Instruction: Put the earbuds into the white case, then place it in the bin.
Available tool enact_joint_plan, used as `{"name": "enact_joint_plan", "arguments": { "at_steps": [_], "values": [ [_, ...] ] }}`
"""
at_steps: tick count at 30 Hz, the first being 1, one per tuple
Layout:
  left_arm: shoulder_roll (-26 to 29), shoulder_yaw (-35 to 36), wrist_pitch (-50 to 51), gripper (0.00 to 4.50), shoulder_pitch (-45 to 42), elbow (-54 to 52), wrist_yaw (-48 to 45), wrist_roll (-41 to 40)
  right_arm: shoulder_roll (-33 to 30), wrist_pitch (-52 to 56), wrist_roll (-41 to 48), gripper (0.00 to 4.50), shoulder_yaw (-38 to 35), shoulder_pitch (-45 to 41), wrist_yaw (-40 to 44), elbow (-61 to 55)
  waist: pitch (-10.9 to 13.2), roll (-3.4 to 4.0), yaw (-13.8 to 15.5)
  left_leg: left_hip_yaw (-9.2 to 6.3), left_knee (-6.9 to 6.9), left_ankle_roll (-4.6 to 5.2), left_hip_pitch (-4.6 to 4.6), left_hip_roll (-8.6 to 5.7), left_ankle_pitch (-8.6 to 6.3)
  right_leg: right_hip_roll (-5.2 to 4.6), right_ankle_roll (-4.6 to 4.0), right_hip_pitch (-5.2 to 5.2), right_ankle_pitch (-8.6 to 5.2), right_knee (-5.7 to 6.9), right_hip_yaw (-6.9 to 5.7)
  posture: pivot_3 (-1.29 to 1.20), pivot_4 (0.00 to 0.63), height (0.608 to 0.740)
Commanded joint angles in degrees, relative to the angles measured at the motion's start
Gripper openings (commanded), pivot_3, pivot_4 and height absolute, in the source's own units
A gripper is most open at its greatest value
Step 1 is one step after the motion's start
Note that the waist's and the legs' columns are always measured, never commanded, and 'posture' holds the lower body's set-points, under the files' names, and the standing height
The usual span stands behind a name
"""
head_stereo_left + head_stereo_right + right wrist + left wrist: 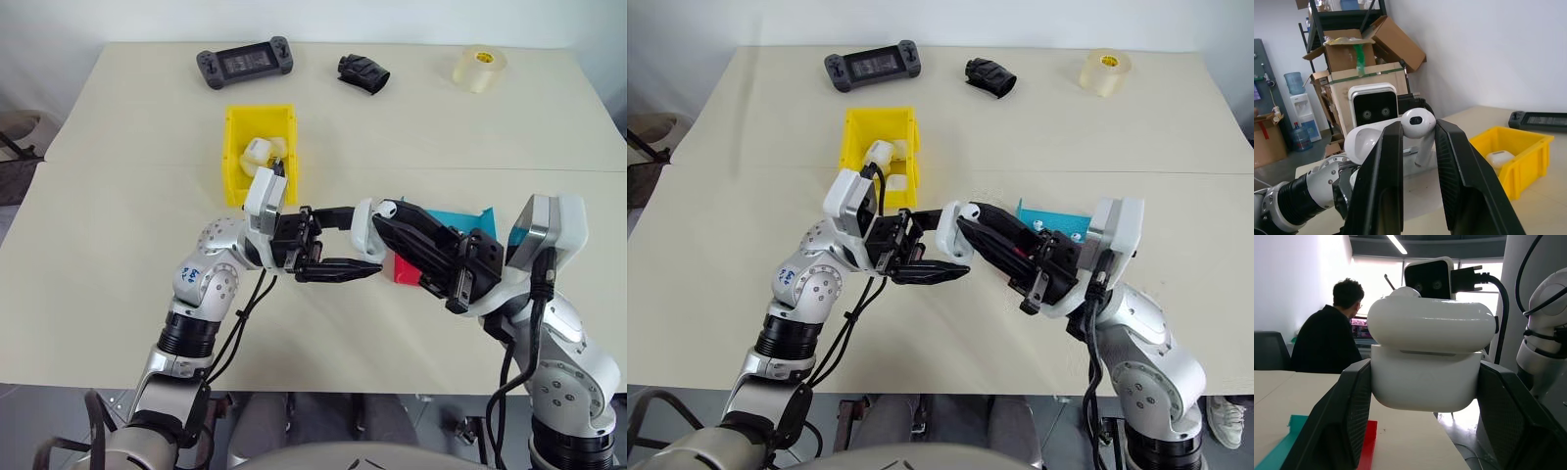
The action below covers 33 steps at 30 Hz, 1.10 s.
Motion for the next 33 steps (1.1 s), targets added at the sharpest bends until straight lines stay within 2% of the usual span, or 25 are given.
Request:
{"name": "enact_joint_plan", "arguments": {
  "at_steps": [1,9,15,24,33],
  "values": [
    [-0.9,1.0,-0.3,2.8,-1.3,-1.8,0.0,-1.9,-0.4,-2.2,-2.5,0.56,1.1,1.8,2.0,0.4,0.0,0.0,0.0,0.0,0.0,0.0,0.0,0.0,0.0,0.0,0.0,0.0,0.0,0.0,0.0,0.0,0.15,0.74],
    [-1.0,2.0,-0.2,2.8,-1.5,-1.6,0.3,-1.9,-4.3,-4.8,-5.0,0.56,0.3,4.9,6.0,1.2,0.0,0.0,0.0,0.01,-0.01,0.0,0.0,0.0,0.0,0.0,0.0,0.01,0.0,-0.02,0.0,0.0,0.15,0.74],
    [-0.7,1.8,-0.4,2.8,-1.2,-1.7,-0.1,-1.8,-6.8,-6.2,-5.5,0.56,-0.3,3.7,7.5,3.1,0.0,0.0,0.0,0.01,-0.01,0.0,0.0,0.0,0.0,0.0,0.0,0.01,0.0,-0.03,0.0,0.0,0.15,0.74],
    [0.7,0.6,-0.1,2.8,0.0,-2.7,-1.8,-1.7,-7.3,-7.0,-6.4,0.56,0.1,-1.9,8.1,6.9,0.0,0.0,0.0,0.0,0.0,0.0,0.0,0.02,0.0,0.0,0.0,0.02,0.0,-0.05,0.0,0.0,0.15,0.74],
    [1.0,0.3,0.2,2.8,0.6,-3.3,-2.5,-2.1,-7.0,-7.5,-8.9,0.56,2.2,-2.6,9.5,8.5,0.0,0.0,0.0,-0.01,-0.01,0.0,0.0,0.02,0.0,0.0,0.0,0.01,0.0,-0.05,-0.02,0.0,0.15,0.74]
  ]
}}
